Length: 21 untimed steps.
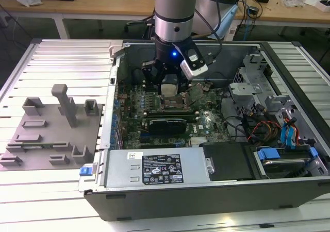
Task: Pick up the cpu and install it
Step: 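Place the cpu into insertion slot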
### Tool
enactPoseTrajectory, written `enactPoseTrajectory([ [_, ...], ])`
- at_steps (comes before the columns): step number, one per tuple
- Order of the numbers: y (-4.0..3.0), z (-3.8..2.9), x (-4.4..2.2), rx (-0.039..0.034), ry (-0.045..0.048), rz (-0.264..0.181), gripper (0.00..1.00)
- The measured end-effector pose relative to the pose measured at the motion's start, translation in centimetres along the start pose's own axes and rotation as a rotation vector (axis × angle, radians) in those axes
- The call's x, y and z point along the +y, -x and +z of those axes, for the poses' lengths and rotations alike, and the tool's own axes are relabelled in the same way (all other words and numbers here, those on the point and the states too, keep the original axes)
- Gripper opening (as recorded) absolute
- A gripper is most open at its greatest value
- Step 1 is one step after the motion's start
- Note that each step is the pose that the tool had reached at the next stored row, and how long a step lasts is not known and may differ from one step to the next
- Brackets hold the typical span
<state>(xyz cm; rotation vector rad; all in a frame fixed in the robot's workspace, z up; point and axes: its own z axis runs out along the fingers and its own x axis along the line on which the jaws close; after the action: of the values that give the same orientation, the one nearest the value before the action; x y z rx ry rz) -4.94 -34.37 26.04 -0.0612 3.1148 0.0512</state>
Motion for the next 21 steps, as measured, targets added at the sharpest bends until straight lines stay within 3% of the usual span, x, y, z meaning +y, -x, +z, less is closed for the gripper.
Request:
enactPoseTrajectory([
  [7,0.00,0.02,0.00,-0.0002,0.0000,0.004,0.55],
  [14,0.00,0.02,0.00,-0.0042,-0.0034,0.130,0.55],
  [21,0.00,0.03,0.00,-0.0073,-0.0060,0.226,0.55],
])
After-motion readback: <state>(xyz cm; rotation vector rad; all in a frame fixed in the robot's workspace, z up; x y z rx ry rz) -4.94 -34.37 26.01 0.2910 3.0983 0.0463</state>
